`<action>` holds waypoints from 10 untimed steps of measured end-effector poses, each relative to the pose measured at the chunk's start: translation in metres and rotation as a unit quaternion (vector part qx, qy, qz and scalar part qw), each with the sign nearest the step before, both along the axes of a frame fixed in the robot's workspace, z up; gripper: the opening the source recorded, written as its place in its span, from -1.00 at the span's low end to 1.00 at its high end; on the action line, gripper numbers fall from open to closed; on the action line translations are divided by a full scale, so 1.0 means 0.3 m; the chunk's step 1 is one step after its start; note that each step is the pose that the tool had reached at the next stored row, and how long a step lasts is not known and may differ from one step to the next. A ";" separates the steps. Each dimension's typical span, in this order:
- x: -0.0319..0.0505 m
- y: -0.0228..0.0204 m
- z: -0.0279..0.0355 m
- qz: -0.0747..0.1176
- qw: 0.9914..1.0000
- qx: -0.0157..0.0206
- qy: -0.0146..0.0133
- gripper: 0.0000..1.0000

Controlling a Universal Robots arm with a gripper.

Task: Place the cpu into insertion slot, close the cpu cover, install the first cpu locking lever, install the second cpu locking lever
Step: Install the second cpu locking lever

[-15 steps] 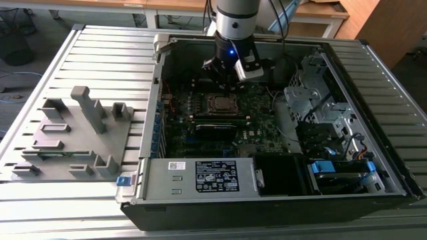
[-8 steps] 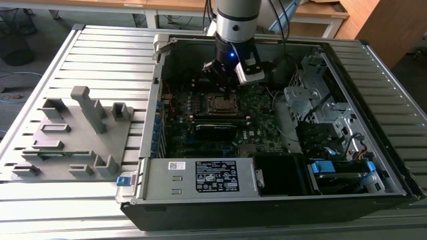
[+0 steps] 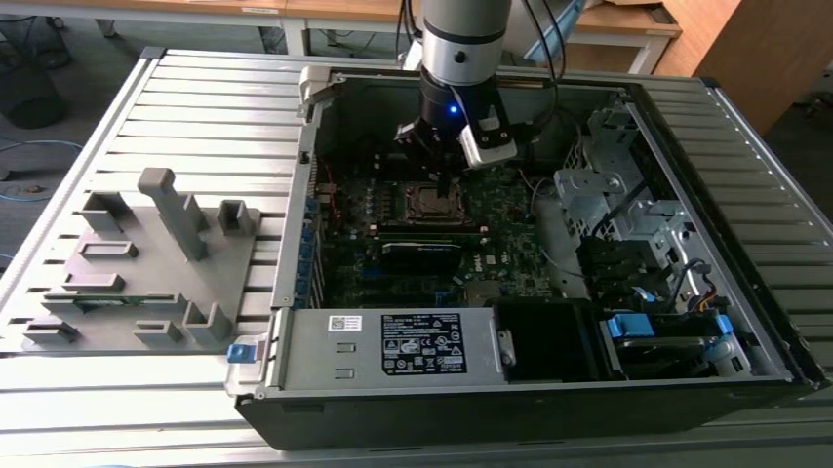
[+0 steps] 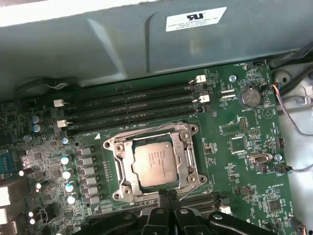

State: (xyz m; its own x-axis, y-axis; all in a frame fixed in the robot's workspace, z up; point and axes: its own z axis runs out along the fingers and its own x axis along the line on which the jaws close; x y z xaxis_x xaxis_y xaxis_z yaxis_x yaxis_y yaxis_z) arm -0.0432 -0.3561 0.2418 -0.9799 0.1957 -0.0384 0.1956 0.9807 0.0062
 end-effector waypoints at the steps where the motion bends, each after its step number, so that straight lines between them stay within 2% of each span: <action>1: 0.000 0.000 0.000 0.000 1.000 0.000 0.000 -0.79; 10: 0.000 -0.014 0.000 0.000 1.000 0.000 0.000 -0.79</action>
